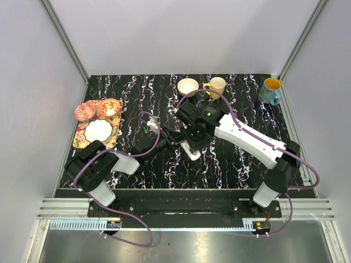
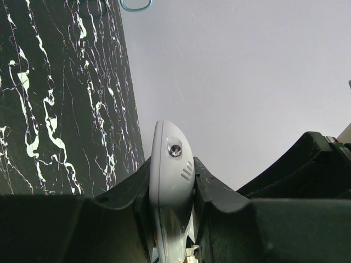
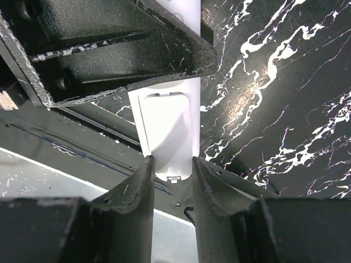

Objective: Load the batteries into the remote control

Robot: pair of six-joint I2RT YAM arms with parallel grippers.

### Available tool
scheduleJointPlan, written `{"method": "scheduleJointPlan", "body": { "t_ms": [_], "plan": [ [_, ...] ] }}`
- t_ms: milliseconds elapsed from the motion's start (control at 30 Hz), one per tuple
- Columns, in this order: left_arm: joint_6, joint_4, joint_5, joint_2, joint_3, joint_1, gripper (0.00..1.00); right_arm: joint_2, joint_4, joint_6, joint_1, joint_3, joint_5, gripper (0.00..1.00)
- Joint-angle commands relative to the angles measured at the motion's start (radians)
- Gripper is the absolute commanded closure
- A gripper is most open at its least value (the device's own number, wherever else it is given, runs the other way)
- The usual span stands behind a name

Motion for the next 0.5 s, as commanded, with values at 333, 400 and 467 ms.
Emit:
{"method": "scheduleJointPlan", "body": {
  "t_ms": [333, 400, 467],
  "plan": [
    [-0.024, 0.233, 0.015, 0.005, 0.03, -0.012, 1.0, 0.009, 0.034, -0.02, -0.019, 0.029, 0.001, 1.0],
    [-0.024, 0.235, 0.016, 0.004, 0.033, -0.012, 1.0, 0.01, 0.037, -0.018, -0.018, 0.035, -0.004, 1.0],
    [-0.024, 0.238, 0.021, 0.008, 0.033, -0.012, 1.0, 0.009, 0.04, -0.02, -0.018, 0.04, -0.018, 1.0]
  ]
}}
